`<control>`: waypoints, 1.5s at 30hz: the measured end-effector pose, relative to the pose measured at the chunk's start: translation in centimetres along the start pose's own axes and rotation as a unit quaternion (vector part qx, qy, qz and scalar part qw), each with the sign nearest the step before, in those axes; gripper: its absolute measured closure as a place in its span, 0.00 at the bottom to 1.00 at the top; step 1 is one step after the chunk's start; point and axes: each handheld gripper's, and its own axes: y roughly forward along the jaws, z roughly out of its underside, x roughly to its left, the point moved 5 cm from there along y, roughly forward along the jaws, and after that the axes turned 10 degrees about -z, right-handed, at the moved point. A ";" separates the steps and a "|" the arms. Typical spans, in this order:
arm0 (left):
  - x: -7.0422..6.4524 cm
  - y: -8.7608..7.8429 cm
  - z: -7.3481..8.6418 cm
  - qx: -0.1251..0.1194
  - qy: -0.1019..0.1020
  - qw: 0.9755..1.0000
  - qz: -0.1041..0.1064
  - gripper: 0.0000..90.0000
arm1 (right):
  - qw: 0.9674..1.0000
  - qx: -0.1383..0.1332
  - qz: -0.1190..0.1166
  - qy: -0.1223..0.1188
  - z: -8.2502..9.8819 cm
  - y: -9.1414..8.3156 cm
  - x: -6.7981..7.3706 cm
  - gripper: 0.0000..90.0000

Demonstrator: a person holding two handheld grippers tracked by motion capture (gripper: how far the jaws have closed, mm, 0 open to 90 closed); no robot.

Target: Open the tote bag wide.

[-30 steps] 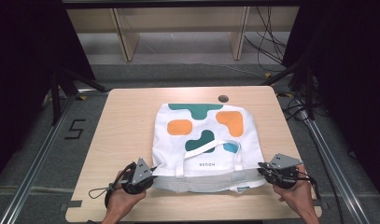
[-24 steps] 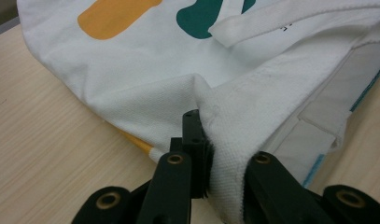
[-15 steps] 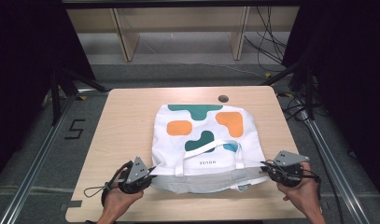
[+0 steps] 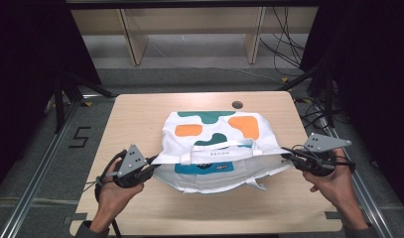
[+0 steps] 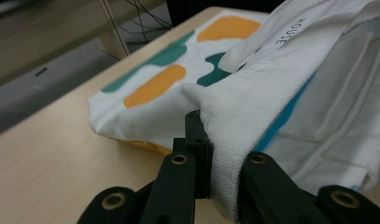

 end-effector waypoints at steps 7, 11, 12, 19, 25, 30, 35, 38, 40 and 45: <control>1.4 -2.1 -4.0 -0.066 -0.004 0.998 -0.018 0.96 | 0.998 -0.051 0.022 -0.035 -4.9 -3.2 -0.1 0.98; 2.0 -3.9 -6.1 -0.094 0.001 0.995 -0.031 0.96 | 0.996 -0.069 0.026 -0.053 -7.3 -4.9 0.3 0.98; 2.0 -4.1 -6.6 -0.104 0.004 0.994 -0.032 0.96 | 0.995 -0.074 0.028 -0.055 -7.7 -5.3 0.4 0.98; 2.0 -5.8 -8.5 -0.132 0.019 0.990 -0.039 0.96 | 0.993 -0.096 0.027 -0.071 -9.0 -7.3 0.9 0.98; 2.0 -6.7 -9.7 -0.146 0.022 0.989 -0.030 0.96 | 0.990 -0.120 0.011 -0.071 -10.0 -8.8 1.2 0.98; 2.6 -4.8 -9.0 -0.140 0.010 0.989 -0.044 0.96 | 0.991 -0.115 0.024 -0.069 -9.9 -8.1 0.6 0.98; 3.2 -2.6 -8.1 -0.131 -0.014 0.991 -0.032 0.96 | 0.993 -0.107 0.031 -0.044 -9.2 -6.3 -1.0 0.98; 3.5 -1.3 -7.2 -0.121 -0.024 0.992 -0.030 0.96 | 0.994 -0.100 0.030 -0.037 -8.6 -4.9 -2.1 0.98; 3.6 -1.1 -7.1 -0.122 -0.025 0.992 -0.030 0.95 | 0.993 -0.104 0.032 -0.034 -8.6 -4.7 -2.2 0.98; 3.9 0.1 -6.2 -0.109 -0.029 0.993 -0.033 0.95 | 0.995 -0.086 0.034 -0.027 -8.4 -3.5 -3.0 0.98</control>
